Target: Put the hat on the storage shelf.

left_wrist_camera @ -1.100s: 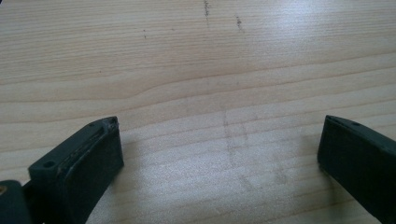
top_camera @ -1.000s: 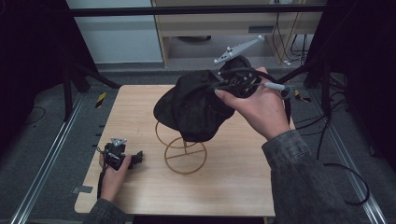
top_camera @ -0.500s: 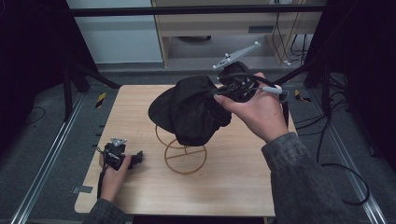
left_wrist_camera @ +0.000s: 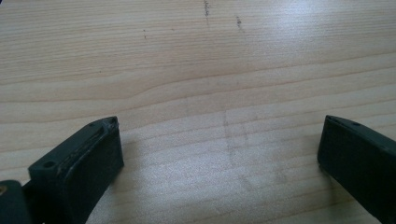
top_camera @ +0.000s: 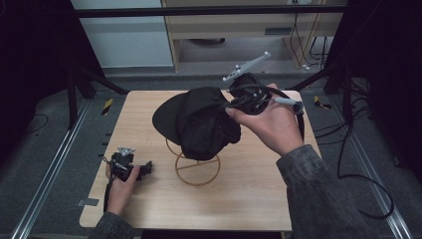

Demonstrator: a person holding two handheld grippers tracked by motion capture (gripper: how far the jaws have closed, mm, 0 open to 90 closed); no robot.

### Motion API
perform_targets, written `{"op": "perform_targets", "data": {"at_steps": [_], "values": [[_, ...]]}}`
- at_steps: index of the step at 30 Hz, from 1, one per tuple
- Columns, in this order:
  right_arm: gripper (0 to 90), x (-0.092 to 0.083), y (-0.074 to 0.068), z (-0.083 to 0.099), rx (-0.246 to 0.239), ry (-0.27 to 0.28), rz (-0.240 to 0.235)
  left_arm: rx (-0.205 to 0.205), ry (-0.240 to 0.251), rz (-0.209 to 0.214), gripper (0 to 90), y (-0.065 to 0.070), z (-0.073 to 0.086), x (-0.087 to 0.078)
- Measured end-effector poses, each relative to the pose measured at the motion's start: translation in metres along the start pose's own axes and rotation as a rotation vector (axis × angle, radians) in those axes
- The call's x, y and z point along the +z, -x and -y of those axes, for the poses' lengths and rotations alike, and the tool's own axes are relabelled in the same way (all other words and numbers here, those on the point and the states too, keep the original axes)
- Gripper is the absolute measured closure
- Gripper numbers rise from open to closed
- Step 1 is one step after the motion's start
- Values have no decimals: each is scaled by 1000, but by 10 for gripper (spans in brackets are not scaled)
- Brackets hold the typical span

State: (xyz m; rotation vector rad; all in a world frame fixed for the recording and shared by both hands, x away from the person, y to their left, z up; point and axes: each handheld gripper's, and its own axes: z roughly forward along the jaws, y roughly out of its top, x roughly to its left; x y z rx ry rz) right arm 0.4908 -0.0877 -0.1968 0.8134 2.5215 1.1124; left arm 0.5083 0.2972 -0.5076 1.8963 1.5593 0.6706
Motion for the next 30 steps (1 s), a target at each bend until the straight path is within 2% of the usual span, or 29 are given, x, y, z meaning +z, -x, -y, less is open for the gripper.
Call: {"op": "perform_targets", "data": {"at_steps": [19,30], "values": [[871,15,-5,7,2,-34,-21,2,-1,0,0,0,0,0],[871,18,-6,6,-1,-44,-23,4,-1,0,0,0,0,0]]}}
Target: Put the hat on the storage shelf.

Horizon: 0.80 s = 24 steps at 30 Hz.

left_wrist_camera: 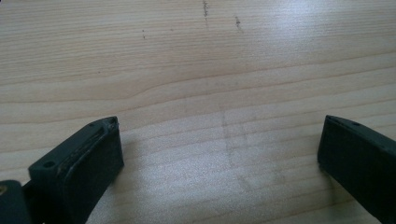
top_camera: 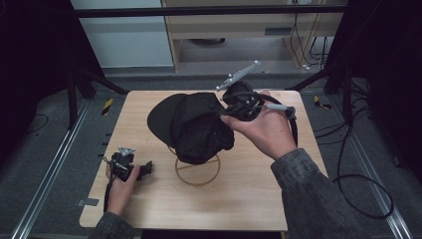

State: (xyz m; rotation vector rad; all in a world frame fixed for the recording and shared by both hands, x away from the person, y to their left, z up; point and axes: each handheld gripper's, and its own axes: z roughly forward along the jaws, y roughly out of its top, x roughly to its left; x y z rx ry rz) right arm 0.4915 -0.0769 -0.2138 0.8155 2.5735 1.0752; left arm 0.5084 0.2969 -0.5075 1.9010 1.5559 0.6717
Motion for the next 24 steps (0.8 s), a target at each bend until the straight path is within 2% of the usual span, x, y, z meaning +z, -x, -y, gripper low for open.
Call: {"op": "perform_targets", "data": {"at_steps": [10,24], "values": [[870,8,-1,2,-1,-15,-8,-1,0,0,0,0,0,0],[870,4,-1,5,-2,-28,-4,-1,0,0,0,0,0,0]]}}
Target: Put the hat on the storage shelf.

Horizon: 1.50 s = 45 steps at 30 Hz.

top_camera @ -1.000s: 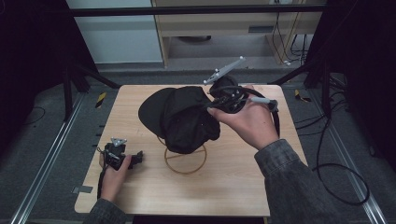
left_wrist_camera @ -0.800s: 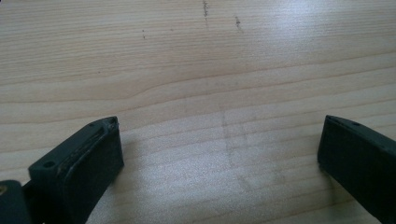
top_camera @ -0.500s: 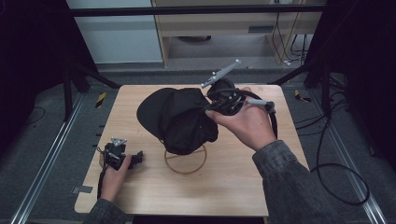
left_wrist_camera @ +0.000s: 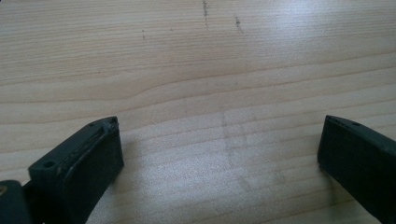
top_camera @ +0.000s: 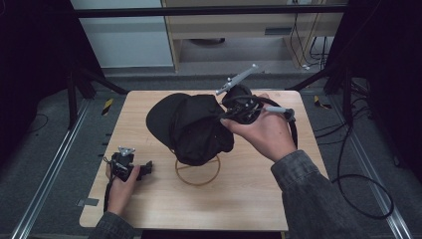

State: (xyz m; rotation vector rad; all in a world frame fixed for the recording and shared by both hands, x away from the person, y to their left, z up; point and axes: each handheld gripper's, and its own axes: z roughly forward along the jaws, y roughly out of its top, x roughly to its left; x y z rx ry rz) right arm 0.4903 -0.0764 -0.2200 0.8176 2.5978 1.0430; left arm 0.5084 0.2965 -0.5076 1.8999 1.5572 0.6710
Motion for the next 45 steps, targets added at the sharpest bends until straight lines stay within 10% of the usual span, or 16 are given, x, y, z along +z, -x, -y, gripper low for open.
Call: {"op": "perform_targets", "data": {"at_steps": [45], "values": [[839,55,1,0,15,1,8,5,-2,4,0,1,0,0]]}}
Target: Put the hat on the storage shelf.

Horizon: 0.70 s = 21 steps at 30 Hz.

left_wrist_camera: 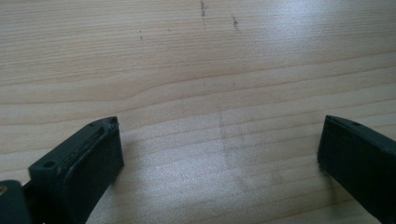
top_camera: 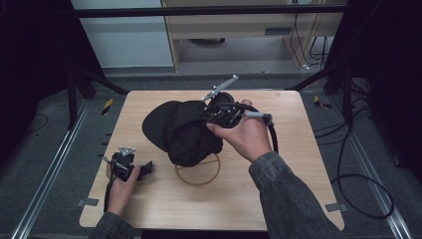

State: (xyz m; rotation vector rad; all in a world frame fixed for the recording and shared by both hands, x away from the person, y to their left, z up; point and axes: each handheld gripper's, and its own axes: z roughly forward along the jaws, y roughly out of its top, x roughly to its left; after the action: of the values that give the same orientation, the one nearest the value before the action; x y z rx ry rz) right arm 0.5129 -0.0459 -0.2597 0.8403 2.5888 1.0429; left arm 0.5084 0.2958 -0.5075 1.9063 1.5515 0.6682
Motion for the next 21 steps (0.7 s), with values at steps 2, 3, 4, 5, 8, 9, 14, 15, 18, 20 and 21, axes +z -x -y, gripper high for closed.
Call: {"op": "perform_targets", "data": {"at_steps": [2,3,4,5,8,9,14,15,18,20,21], "values": [[833,0,0,0,2,6,0,0,0,0,0,0,0,0],[829,0,1,0,3,7,-3,1,0,0,0,0,0,0],[824,0,1,0,3,8,-3,1,0,0,0,0,0,0],[818,1,1,0,3,9,-5,0,0,0,0,0,0,0],[790,1,3,0,7,15,-8,1,0,0,0,0,0,0],[783,2,3,1,9,16,-12,1,0,0,0,0,0,0],[779,3,6,1,21,23,-19,0,0,0,0,0,0,0],[772,3,6,1,21,23,-21,1,0,0,0,0,0,0],[748,3,7,0,23,27,-22,-1,1,0,0,0,0,0],[741,3,7,1,24,27,-22,-2,1,0,0,0,0,0],[733,2,7,0,26,29,-23,-1,1,0,0,0,0,0]]}}
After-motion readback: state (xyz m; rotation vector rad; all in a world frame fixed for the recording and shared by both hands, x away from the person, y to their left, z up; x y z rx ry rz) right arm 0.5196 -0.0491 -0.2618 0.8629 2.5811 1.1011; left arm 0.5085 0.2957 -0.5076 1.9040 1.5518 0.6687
